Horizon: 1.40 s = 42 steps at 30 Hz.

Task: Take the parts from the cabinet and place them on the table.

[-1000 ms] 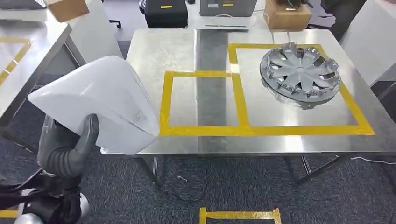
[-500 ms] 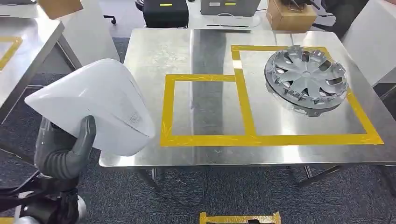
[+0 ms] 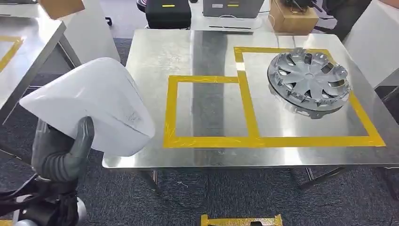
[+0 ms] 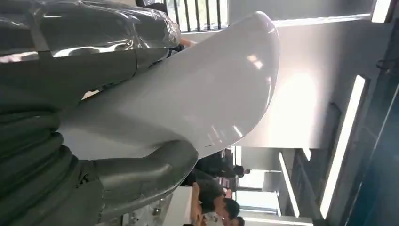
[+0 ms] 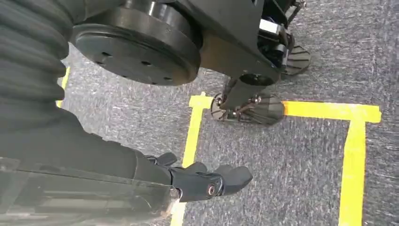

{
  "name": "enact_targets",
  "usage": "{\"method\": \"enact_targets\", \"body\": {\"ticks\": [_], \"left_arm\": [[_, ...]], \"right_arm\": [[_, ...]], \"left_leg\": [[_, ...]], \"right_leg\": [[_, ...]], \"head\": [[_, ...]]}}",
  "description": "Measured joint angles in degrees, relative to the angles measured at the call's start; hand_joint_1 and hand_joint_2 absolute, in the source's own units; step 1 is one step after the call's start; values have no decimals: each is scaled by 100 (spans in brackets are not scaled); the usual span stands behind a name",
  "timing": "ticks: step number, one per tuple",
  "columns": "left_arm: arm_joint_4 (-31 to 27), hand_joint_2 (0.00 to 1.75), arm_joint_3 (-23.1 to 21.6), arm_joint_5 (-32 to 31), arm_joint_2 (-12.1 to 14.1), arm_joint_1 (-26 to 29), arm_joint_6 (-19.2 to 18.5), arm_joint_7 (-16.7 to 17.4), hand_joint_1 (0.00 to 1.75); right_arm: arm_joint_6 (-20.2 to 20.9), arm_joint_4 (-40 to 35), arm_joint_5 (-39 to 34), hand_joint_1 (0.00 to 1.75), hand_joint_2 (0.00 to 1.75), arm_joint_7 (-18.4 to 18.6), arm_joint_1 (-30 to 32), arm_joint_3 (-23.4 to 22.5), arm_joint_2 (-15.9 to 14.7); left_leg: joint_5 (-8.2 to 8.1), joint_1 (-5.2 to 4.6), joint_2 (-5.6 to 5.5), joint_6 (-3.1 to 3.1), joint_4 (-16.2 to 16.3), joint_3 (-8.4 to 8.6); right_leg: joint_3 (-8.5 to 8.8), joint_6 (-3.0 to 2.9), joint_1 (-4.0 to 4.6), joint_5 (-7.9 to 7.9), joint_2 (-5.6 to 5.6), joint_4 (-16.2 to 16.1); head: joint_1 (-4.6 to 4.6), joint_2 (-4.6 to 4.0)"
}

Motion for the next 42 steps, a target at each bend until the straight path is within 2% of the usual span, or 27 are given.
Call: {"method": "enact_targets", "body": {"ticks": [5,7,9,11,13,14,16,18,21,27,29,31,34,42], "left_arm": [[-37,175,0,-123,0,34,7,-31,175],[-44,175,4,-361,0,35,39,55,175],[-52,175,11,-972,0,13,85,353,175],[-37,175,63,-2089,6,-172,-45,1122,175],[17,175,194,-2874,61,-541,-480,1879,175],[66,175,264,-3140,107,-778,-731,2137,175],[241,175,371,-3716,240,-1267,-1419,2517,175],[478,175,446,-4222,376,-1741,-2066,2704,175],[908,175,450,-4932,609,-2345,-2877,2728,175],[1602,175,441,-5271,870,-2821,-3110,2662,175],[1774,175,418,-5705,961,-2912,-3405,2638,175],[2024,175,374,-6333,1062,-3032,-3659,2435,175],[2359,175,317,-6675,1167,-3159,-3733,2242,175],[2776,175,153,-6723,1309,-3252,-3746,2199,175]], "right_arm": [[7,0,0,0,175,-39,1,0,0],[15,0,0,0,175,-41,0,0,0],[28,0,18,0,175,-42,2,0,0],[87,0,140,0,175,-41,2,2,0],[142,0,260,0,175,-39,-4,2,2],[175,0,317,0,175,-41,-11,7,7],[255,-2,426,0,175,-33,-47,18,15],[330,0,496,0,175,28,-113,24,28],[422,0,573,0,175,116,-210,37,50],[450,0,605,0,175,149,-274,72,68],[455,0,623,0,175,173,-292,72,79],[455,-2,658,0,175,206,-306,81,92],[455,-2,664,0,175,219,-329,107,109],[457,-2,664,0,175,249,-347,111,125]], "left_leg": [[0,2,0,0,-6,24],[0,2,-1,0,-10,33],[0,4,-3,-1,-13,35],[1,6,-18,-1,-15,35],[6,7,-42,-4,-16,35],[10,7,-54,-4,-17,35],[15,7,-62,-10,-19,35],[20,7,-62,-13,-20,36],[23,6,-64,-12,-19,37],[21,4,-64,-11,-19,34],[19,5,-62,-13,-20,34],[19,5,-62,-14,-20,34],[19,5,-61,-14,-21,34],[19,5,-60,-14,-22,35]], "right_leg": [[16,8,1,-2,0,1],[22,8,1,-2,0,1],[21,8,1,-3,0,1],[17,10,2,-5,-9,1],[18,10,2,-6,-27,2],[19,10,2,-6,-31,4],[19,10,2,-6,-34,8],[18,9,2,-5,-32,12],[18,9,1,-5,-31,17],[23,8,0,-6,-31,19],[16,7,0,-8,-29,19],[13,6,0,-9,-30,19],[14,6,0,-10,-30,19],[15,6,0,-9,-30,19]], "head": [[0,0],[0,0],[0,0],[0,0],[-2,0],[0,0],[-2,0],[-2,0],[0,0],[0,0],[0,0],[-2,0],[0,0],[0,0]]}}
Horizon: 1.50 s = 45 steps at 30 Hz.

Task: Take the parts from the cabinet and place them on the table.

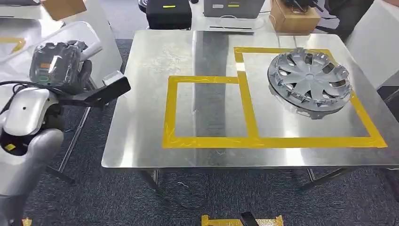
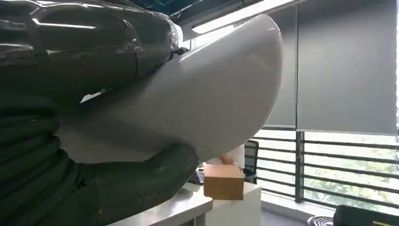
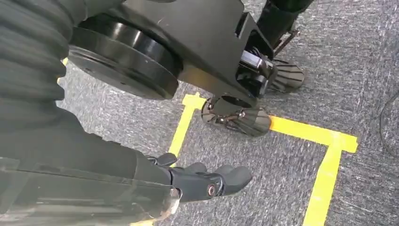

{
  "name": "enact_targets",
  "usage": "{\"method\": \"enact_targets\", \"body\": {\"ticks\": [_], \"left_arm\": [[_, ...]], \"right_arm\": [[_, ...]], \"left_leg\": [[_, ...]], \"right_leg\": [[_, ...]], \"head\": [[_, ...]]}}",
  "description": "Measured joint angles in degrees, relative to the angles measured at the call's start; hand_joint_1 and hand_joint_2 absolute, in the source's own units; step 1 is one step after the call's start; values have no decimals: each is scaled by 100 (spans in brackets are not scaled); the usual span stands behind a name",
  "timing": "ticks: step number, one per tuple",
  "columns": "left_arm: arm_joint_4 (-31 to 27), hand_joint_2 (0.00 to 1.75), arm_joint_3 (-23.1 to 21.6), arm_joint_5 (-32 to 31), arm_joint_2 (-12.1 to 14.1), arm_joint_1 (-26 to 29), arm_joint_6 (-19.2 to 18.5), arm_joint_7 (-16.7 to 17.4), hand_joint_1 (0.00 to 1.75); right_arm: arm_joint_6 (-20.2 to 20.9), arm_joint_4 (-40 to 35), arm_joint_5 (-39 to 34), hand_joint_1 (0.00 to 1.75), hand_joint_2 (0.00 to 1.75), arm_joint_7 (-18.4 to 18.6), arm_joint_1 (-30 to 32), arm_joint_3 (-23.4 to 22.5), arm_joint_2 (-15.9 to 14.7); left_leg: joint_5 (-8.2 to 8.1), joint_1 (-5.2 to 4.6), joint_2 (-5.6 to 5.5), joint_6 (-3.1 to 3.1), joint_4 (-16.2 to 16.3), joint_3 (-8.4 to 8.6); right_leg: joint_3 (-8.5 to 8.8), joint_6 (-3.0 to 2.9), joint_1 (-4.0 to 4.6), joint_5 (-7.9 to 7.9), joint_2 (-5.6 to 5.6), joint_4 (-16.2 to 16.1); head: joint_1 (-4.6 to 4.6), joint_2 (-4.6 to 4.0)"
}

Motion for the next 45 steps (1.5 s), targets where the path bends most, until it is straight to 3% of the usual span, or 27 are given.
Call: {"method": "enact_targets", "body": {"ticks": [7,11,15,21,23,27,29,38,45], "left_arm": [[240,175,-74,-280,68,-82,-11,-236,175],[492,175,-109,-218,59,-280,377,-672,175],[901,175,-177,151,-223,-582,848,-1099,175],[960,175,-188,175,-272,-614,899,-1117,175],[1616,175,-328,472,-768,-795,1259,-1261,175],[2162,175,-417,1106,-1314,-822,2103,-1556,175],[2315,175,-461,1172,-1509,-829,2251,-1580,175],[2752,175,-577,1207,-1862,-903,2293,-1587,175],[2815,175,-577,1193,-1779,-994,1853,-1320,175]], "right_arm": [[24,2,18,0,175,4,-21,48,0],[83,-2,101,0,175,24,-43,101,2],[179,-33,201,0,175,81,-121,157,22],[179,-35,212,0,175,92,-132,166,31],[223,-44,238,0,175,133,-171,247,79],[225,-44,236,0,175,166,-146,284,94],[225,-44,236,0,175,179,-135,291,94],[225,-44,236,0,175,201,-132,343,85],[280,-44,245,0,175,229,-140,385,87]], "left_leg": [[0,0,3,0,0,0],[0,1,-3,0,1,0],[1,0,-36,0,1,1],[2,0,-41,0,2,1],[4,-1,-90,0,5,-1],[4,-1,-148,0,6,-4],[4,-2,-151,1,6,-4],[5,-2,-98,1,6,-3],[5,-2,17,1,4,-1]], "right_leg": [[-1,0,0,0,0,0],[-4,0,-1,0,-1,0],[-3,1,-3,1,-8,0],[-3,1,-3,1,-11,0],[0,1,-6,1,-36,-1],[12,3,-9,-5,-86,-2],[16,4,-9,-6,-89,-2],[15,5,-8,-6,-80,-2],[19,9,-4,-1,-14,4]], "head": [[0,0],[0,0],[0,0],[0,0],[0,0],[0,0],[0,0],[0,0],[0,0]]}}
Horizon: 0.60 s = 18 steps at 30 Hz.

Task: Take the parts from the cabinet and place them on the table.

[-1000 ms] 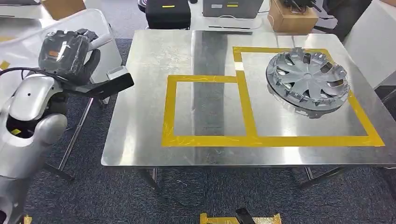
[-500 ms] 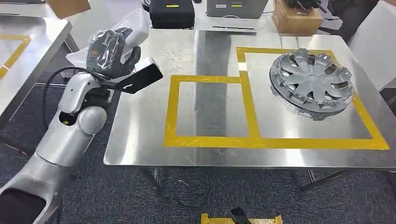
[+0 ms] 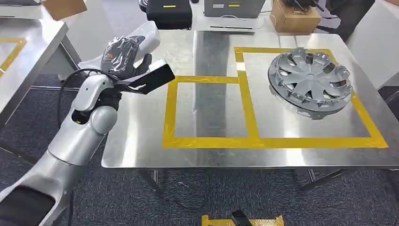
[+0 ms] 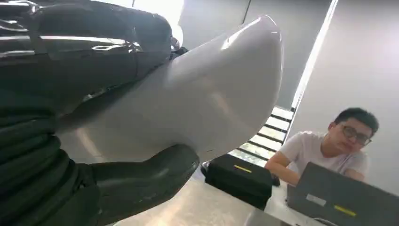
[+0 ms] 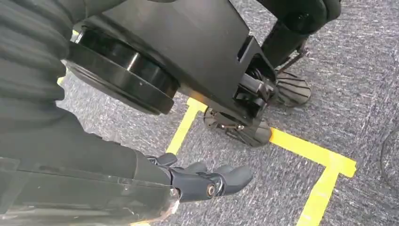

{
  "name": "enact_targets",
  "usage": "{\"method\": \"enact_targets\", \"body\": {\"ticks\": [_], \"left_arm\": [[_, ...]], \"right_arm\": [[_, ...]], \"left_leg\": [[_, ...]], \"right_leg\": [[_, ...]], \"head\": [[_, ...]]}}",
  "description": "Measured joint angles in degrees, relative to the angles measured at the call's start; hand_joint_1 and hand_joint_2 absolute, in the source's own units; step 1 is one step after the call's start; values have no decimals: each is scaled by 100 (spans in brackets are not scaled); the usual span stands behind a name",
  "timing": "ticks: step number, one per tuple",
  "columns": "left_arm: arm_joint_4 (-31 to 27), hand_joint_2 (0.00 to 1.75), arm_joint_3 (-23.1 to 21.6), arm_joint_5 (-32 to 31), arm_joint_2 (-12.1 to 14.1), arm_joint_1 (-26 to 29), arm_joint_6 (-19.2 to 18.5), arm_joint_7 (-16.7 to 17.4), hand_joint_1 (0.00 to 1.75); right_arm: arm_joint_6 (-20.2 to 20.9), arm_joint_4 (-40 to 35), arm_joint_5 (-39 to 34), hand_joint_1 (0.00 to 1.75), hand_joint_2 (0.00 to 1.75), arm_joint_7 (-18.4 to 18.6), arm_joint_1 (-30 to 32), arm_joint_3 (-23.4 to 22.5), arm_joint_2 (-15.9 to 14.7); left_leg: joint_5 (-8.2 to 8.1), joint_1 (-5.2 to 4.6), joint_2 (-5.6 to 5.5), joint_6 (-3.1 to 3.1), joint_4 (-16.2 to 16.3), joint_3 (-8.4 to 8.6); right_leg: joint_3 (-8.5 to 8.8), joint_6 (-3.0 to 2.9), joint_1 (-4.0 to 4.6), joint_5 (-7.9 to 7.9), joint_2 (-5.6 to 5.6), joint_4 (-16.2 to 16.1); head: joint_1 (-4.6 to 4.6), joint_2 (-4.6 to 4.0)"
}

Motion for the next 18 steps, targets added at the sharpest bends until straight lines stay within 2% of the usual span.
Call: {"method": "enact_targets", "body": {"ticks": [5,13,18], "left_arm": [[63,175,61,254,157,-167,-59,50,175],[431,175,223,752,177,-304,289,35,175],[599,175,282,778,173,-459,306,15,175]], "right_arm": [[0,0,-4,0,175,-109,0,4,0],[0,9,-153,0,175,-179,181,7,-48],[4,24,-236,0,175,-179,401,7,-72]], "left_leg": [[-1,0,46,0,-5,4],[-2,0,32,1,-4,4],[-2,-1,12,2,-4,3]], "right_leg": [[-10,-3,1,4,28,0],[-13,-3,1,4,27,0],[-14,-3,0,4,26,0]], "head": [[0,0],[0,0],[0,0]]}}
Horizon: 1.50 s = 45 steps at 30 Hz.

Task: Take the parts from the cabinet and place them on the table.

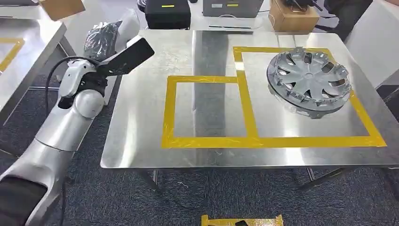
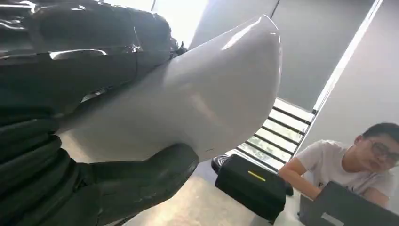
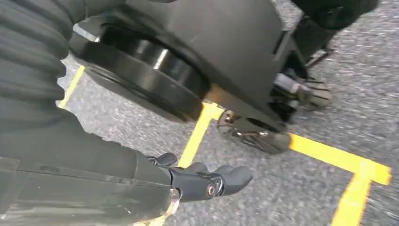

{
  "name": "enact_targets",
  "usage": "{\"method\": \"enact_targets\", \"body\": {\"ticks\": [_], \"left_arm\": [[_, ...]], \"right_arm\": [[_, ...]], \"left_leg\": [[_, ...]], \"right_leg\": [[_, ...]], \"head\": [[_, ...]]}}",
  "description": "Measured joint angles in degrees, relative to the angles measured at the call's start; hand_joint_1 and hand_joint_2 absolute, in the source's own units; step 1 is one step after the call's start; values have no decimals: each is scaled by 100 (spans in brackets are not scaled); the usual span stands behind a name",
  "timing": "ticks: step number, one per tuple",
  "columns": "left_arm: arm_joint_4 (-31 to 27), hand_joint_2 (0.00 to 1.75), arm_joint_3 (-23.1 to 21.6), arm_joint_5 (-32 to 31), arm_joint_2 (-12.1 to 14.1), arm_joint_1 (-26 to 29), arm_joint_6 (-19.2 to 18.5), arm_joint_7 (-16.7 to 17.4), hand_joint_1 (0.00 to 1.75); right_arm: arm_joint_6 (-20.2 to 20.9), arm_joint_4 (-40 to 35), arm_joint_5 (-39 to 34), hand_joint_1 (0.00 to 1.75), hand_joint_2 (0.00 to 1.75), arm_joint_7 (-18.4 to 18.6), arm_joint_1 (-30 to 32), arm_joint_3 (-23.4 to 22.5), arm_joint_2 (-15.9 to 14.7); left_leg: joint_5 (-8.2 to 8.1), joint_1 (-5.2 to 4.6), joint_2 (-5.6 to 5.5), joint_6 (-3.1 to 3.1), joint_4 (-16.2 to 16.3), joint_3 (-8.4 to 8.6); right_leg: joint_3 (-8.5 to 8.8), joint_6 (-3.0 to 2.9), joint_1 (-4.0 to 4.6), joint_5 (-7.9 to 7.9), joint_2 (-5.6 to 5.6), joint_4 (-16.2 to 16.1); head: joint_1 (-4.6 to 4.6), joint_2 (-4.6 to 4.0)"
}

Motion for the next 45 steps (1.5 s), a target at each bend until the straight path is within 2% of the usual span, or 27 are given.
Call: {"method": "enact_targets", "body": {"ticks": [4,9,12,21,28,32,45], "left_arm": [[118,175,-37,-149,-90,-143,-118,-204,175],[282,175,-266,-304,-480,-291,-92,-503,175],[360,175,-380,-306,-715,-387,-63,-527,175],[570,175,-586,-291,-1045,-536,-39,-649,175],[1178,175,-861,-74,-1687,-628,360,-1138,175],[1599,175,-1003,28,-1965,-583,490,-1311,175],[2500,175,-1217,164,-2310,-311,570,-1508,175]], "right_arm": [[33,4,-11,0,175,0,13,0,-2],[48,4,-13,0,175,-37,-139,0,24],[57,4,-15,0,175,-37,-200,0,55],[63,4,-68,0,175,-46,-204,0,61],[63,4,-199,0,175,-52,-179,0,52],[63,7,-210,0,175,-52,-128,0,42],[63,31,-249,0,175,-52,-16,0,0]], "left_leg": [[0,1,-30,0,0,1],[3,0,-84,-1,2,0],[4,-3,-96,0,3,-1],[3,-2,-95,0,4,-1],[3,-5,-114,0,4,-1],[3,-12,-112,0,4,-1],[1,-14,-30,3,0,0]], "right_leg": [[-9,0,-1,0,-4,-1],[-6,0,-3,0,-32,-1],[-1,1,-5,0,-42,-1],[-4,2,-5,-1,-45,-2],[-2,5,-8,-2,-52,-3],[0,6,-18,-3,-53,-3],[4,7,-17,-2,-27,-3]], "head": [[0,0],[0,0],[0,0],[0,0],[2,0],[4,0],[4,0]]}}
